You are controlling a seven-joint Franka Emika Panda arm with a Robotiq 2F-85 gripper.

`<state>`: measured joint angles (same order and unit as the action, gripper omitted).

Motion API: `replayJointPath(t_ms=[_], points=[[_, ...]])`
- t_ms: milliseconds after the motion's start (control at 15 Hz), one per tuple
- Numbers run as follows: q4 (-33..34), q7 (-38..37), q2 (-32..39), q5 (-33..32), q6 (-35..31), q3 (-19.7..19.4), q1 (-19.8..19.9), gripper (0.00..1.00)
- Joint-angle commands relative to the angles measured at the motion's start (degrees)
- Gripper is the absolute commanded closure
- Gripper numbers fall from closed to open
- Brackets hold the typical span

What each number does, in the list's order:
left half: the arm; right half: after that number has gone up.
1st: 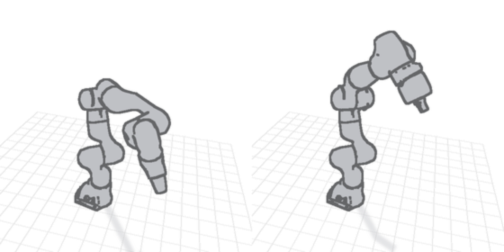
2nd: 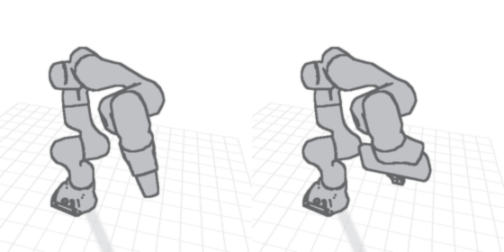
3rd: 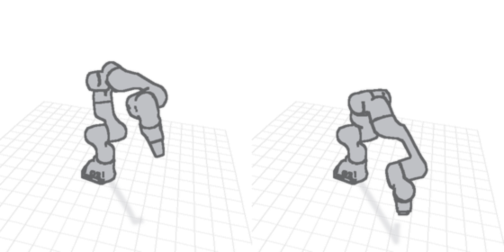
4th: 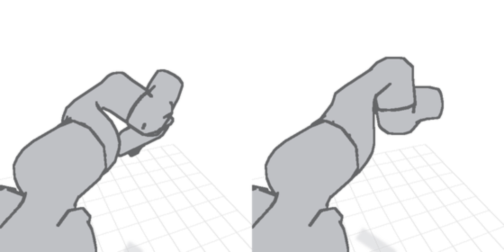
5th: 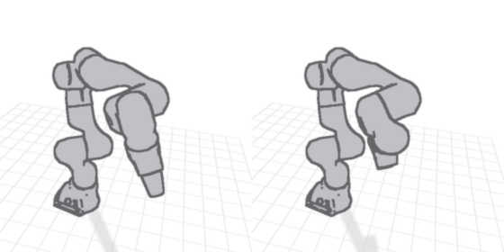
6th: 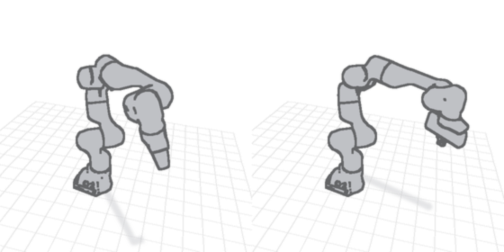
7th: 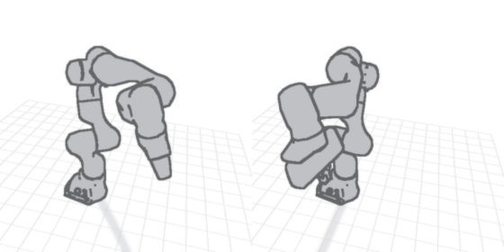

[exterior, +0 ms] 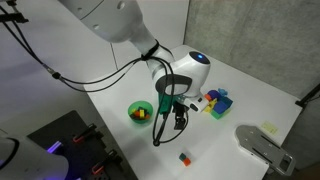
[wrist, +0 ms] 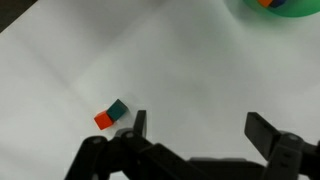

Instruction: Pick up a blue block next to the orange block and place it in the green bowl

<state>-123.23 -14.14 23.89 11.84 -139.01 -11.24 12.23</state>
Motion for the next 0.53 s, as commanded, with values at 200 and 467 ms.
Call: replayJointPath(t_ms=[200,467], points=[[1.51,-4.2,1.22,1.32,-1.0,-0.76,-0.31,0.0],[1.88,-5.66,1.47,1.8,-1.79,-0.95,-0.56,0.0]])
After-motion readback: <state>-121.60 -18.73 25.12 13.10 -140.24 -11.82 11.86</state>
